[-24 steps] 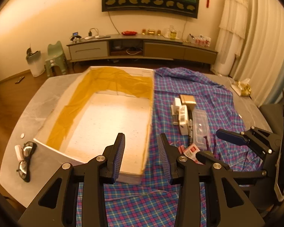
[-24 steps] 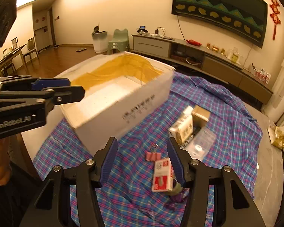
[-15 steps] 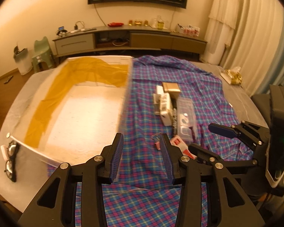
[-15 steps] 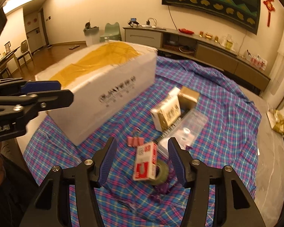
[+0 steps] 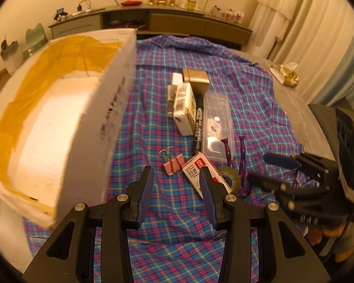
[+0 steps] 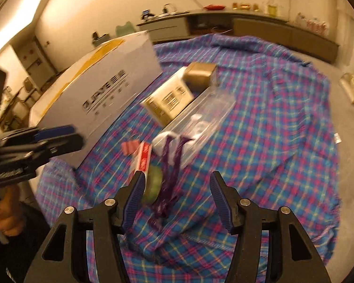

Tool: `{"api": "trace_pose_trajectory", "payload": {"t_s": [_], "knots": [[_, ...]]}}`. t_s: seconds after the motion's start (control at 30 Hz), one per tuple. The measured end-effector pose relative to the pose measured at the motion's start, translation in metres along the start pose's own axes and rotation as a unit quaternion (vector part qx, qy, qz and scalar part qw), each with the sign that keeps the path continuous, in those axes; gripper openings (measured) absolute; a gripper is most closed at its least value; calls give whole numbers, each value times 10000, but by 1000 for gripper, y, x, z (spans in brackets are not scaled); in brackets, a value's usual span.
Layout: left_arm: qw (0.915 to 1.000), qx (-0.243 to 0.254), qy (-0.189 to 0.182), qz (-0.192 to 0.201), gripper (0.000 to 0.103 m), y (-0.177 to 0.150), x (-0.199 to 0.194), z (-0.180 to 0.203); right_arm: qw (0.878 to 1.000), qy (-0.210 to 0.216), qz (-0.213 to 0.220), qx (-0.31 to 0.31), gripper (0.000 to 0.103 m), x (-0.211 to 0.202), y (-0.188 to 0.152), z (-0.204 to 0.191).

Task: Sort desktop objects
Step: 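Move left tool toward staples box while right tool moves toward green tape roll, then close left tool on red-white staples box while right tool grasps green tape roll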

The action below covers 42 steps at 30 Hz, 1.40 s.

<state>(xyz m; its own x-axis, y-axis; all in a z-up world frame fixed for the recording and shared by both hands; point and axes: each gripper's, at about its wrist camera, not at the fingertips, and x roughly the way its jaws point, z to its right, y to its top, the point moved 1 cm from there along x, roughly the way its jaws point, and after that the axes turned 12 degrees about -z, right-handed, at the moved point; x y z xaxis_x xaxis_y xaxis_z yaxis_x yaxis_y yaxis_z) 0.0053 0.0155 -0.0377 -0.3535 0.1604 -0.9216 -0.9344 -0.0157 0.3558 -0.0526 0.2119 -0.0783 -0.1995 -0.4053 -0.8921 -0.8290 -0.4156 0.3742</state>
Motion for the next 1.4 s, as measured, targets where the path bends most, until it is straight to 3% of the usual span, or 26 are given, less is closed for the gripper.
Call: {"api": "trace_pose_trajectory", "payload": {"t_s": [0.13, 0.27, 0.37, 0.47, 0.6, 0.73, 0.8, 0.87, 0.97, 1.1, 1.2, 1.3, 1.4], "knots": [[9996, -55, -196, -219, 42, 3, 21, 5, 9994, -75, -44, -330, 56, 5, -1, -12], [9973, -85, -512, -522, 43, 4, 42, 14, 9977, -144, -163, -650, 35, 13, -1, -19], [9969, -23, -532, -585, 43, 3, 52, 21, 9966, -73, -243, -778, 29, 20, -4, -23], [9969, -12, -500, -599, 44, 4, 57, 23, 9964, 331, -317, -712, 28, 23, -5, -22], [9974, -82, -362, -612, 44, 5, 58, 17, 9957, 471, -350, -714, 28, 22, -6, -24], [9973, -212, -268, -658, 44, 0, 59, 1, 9956, 256, -374, -823, 29, 25, -3, -33], [9970, -267, -208, -696, 44, -1, 60, -6, 9954, -103, -342, -893, 33, 26, -2, -37], [9965, -309, -185, -759, 44, -4, 63, -11, 9934, -397, -307, -1035, 54, 31, -2, -43], [9965, -277, -225, -756, 44, -3, 62, -10, 9888, -642, -421, -1283, 58, 43, 6, -51], [9968, -92, -303, -739, 44, -4, 61, 3, 9792, -1043, -391, -1696, 58, 58, 9, -63], [9974, -55, -246, -673, 47, -3, 60, 8, 9841, -780, -467, -1526, 53, 56, 15, -51], [9969, -79, -151, -771, 47, -2, 63, 8, 9880, -609, -492, -1330, 39, 50, 15, -40], [9961, -122, -151, -856, 49, -5, 69, 6, 9898, -582, -508, -1197, 38, 44, 8, -31]]}}
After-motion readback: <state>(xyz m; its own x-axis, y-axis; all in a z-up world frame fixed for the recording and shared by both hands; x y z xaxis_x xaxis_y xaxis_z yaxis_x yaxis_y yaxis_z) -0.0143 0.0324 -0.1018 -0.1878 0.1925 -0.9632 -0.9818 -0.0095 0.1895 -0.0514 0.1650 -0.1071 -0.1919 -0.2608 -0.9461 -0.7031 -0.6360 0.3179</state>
